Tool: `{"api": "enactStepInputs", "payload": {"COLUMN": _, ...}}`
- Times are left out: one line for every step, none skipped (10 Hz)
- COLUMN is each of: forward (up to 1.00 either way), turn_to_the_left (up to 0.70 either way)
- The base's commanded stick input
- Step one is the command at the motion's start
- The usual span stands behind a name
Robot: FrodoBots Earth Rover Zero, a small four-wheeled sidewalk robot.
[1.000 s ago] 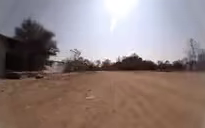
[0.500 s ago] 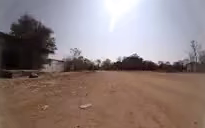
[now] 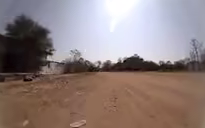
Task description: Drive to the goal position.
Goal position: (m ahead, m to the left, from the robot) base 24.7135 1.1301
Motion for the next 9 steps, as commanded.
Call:
{"api": "enactStepInputs", "payload": {"forward": 1.00, "turn_to_the_left": 0.00}}
{"api": "enactStepInputs", "payload": {"forward": 1.00, "turn_to_the_left": 0.00}}
{"api": "enactStepInputs", "payload": {"forward": 1.00, "turn_to_the_left": 0.00}}
{"api": "enactStepInputs", "payload": {"forward": 1.00, "turn_to_the_left": 0.00}}
{"api": "enactStepInputs", "payload": {"forward": 1.00, "turn_to_the_left": 0.00}}
{"api": "enactStepInputs", "payload": {"forward": 1.00, "turn_to_the_left": 0.00}}
{"api": "enactStepInputs", "payload": {"forward": 1.00, "turn_to_the_left": 0.00}}
{"api": "enactStepInputs", "payload": {"forward": 1.00, "turn_to_the_left": 0.00}}
{"api": "enactStepInputs", "payload": {"forward": 1.00, "turn_to_the_left": 0.00}}
